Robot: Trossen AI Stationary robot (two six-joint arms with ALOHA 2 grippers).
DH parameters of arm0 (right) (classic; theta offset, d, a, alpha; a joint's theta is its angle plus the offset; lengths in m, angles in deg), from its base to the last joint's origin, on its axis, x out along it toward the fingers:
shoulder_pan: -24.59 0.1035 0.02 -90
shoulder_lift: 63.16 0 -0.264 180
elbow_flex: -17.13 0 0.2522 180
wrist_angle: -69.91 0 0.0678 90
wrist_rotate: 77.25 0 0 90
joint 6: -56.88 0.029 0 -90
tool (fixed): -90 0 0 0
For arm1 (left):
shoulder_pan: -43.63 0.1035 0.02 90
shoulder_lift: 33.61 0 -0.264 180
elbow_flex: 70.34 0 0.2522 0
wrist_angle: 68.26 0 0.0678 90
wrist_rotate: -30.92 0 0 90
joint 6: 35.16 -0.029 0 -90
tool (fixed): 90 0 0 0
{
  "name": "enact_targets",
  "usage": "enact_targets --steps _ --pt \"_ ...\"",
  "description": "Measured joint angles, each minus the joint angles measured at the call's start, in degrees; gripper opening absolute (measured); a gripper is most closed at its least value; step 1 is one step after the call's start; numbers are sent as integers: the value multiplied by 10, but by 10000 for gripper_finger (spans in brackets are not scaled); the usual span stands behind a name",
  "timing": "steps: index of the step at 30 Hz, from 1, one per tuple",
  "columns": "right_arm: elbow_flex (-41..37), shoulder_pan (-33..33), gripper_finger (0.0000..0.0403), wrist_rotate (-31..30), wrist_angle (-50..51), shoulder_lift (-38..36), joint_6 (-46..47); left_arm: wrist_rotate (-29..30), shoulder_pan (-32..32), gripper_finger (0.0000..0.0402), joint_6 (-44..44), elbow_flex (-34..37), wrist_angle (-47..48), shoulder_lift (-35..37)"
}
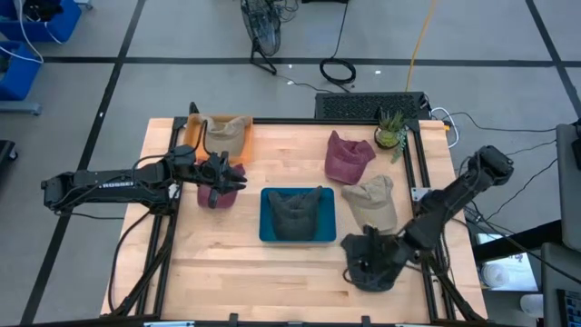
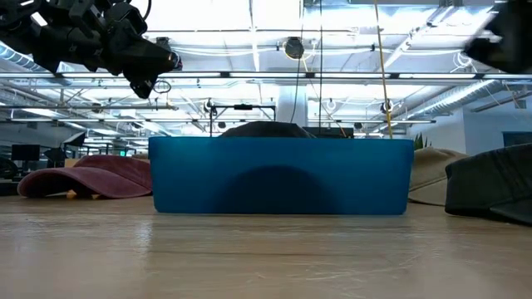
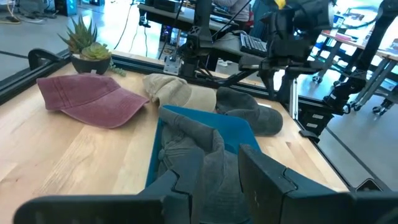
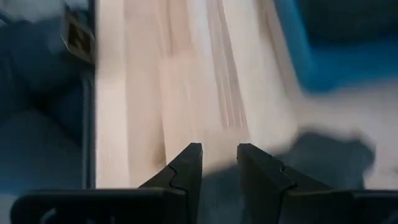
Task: Pick & Place hat
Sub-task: Put the black cap into the blue bin
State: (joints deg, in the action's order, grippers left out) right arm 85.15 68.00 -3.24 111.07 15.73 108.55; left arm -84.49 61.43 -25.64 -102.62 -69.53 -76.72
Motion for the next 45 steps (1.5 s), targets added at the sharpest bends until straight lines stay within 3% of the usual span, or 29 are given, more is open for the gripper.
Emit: enact_targets --steps 6,10,15,22,30,37,45 --pt "0 57 89 11 112 0 96 0 0 102 0 0 0 0" --pt "0 78 89 -19 152 0 134 0 0 102 0 0 2 0" --pt "0 89 96 -20 153 0 137 0 0 102 0 0 13 0" --pt "-27 92 147 -21 153 0 147 0 0 102 -4 0 17 0" --pt "-106 92 168 -20 38 0 167 0 0 102 -9 0 15 0" --pt "-112 92 128 7 14 0 167 5 0 102 -17 0 15 0" --pt "-113 89 18 20 -95 0 138 10 0 102 -16 0 15 0"
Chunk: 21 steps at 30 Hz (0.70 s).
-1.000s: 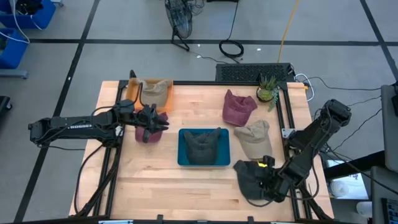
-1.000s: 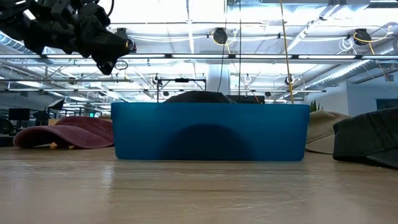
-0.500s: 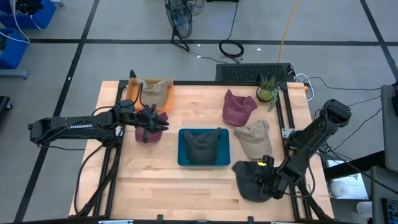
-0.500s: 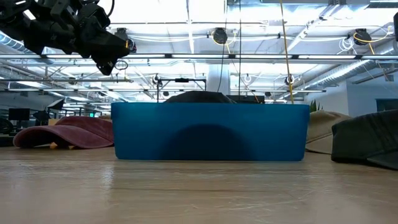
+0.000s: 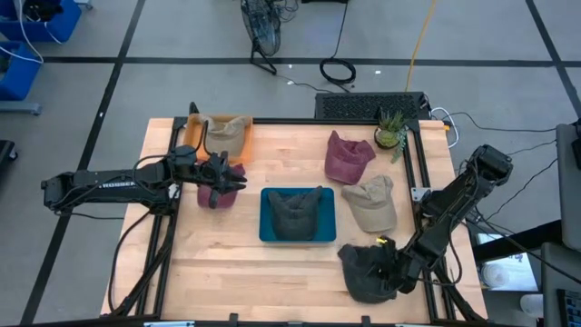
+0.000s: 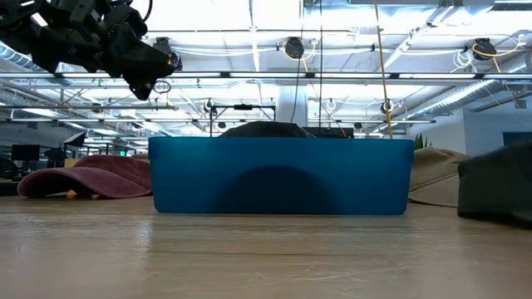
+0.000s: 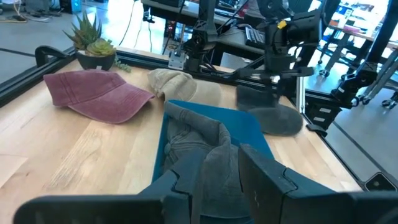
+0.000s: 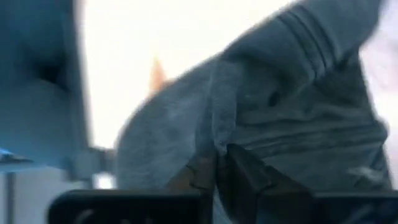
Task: Pick & Place hat
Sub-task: Put the black cap into the blue bin
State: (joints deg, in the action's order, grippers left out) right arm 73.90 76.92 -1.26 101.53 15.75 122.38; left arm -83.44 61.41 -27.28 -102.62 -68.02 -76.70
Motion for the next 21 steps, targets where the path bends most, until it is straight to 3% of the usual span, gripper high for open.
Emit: enact_targets --steps 9,16,21 --pt "6 -64 21 -8 -286 0 -181 5 0 102 1 0 0 0" --pt "51 -155 5 -8 -299 0 -390 5 0 102 1 0 -4 0" --pt "64 -254 11 -9 -296 0 -482 5 0 102 1 0 -9 0"
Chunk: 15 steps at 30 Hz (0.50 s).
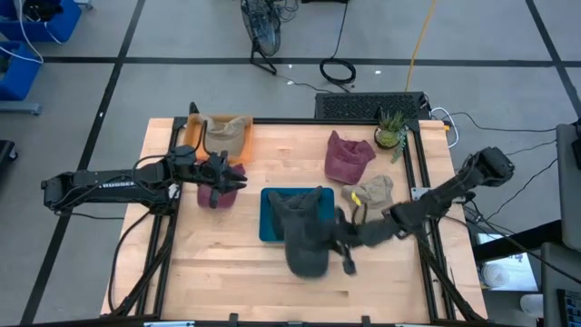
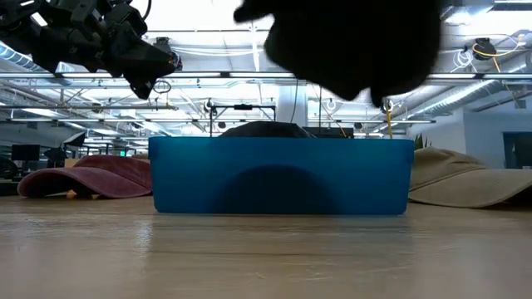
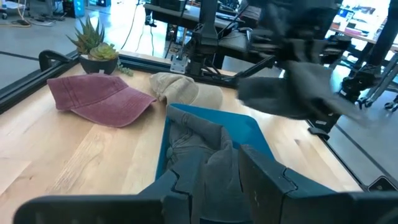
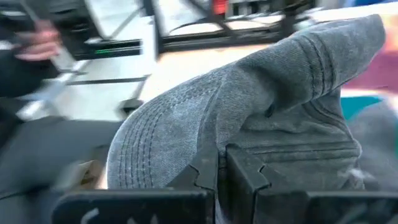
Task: Pick & Place hat
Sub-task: Put the black cap into the blue bin
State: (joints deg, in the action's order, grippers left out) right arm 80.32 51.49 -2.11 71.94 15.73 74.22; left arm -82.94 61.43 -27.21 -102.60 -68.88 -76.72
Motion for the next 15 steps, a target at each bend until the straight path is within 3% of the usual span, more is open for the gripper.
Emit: enact_targets --steps 3,7,15 --pt "1 -50 10 2 0 3 -38 0 0 102 0 0 -2 0" --pt "1 -96 9 52 5 21 -61 0 0 102 -4 0 -1 0" --pt "15 -134 12 74 0 90 -129 0 0 102 -7 0 -6 0"
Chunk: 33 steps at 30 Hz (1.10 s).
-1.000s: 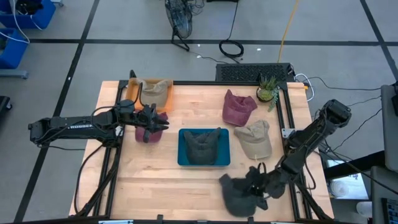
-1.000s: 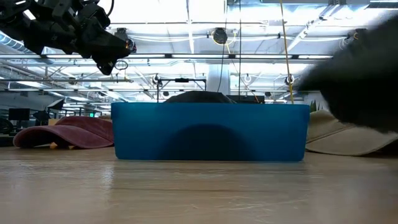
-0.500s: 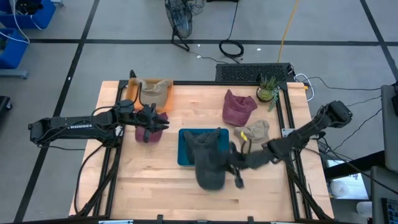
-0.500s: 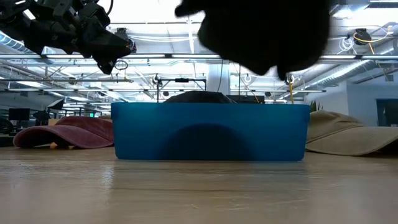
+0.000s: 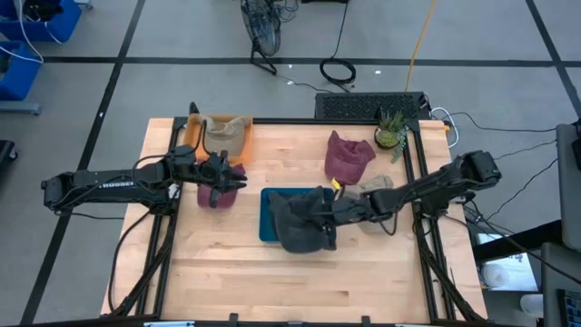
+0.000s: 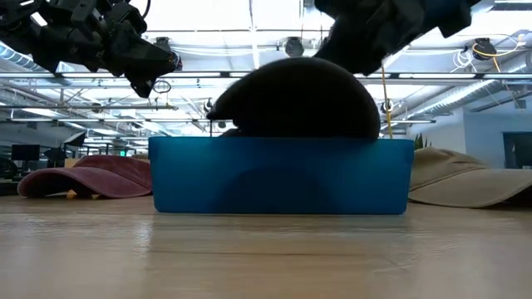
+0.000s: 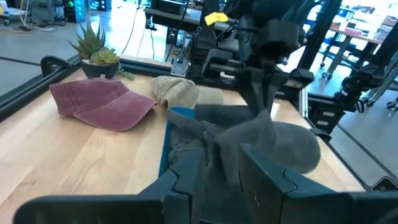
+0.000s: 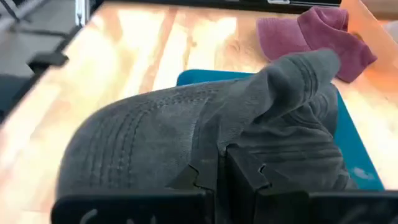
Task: Pick & Place hat
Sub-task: Put the black cap into the blue bin
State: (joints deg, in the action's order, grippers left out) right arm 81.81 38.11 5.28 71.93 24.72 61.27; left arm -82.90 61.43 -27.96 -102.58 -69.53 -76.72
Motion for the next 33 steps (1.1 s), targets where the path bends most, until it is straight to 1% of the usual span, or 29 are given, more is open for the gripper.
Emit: enact_targets --steps 4,14,21,27,33 --pt "13 -16 12 0 0 15 -27 0 0 102 2 0 -1 0" --pt "21 -45 13 0 -4 20 -49 0 0 102 3 0 -2 0" --pt "21 -45 13 0 -22 28 -105 0 0 102 3 0 -2 0" --pt "21 -20 13 -1 -85 37 -201 0 0 102 1 0 -3 0" --pt "21 -19 13 -7 -62 37 -216 0 0 102 0 0 -3 0"
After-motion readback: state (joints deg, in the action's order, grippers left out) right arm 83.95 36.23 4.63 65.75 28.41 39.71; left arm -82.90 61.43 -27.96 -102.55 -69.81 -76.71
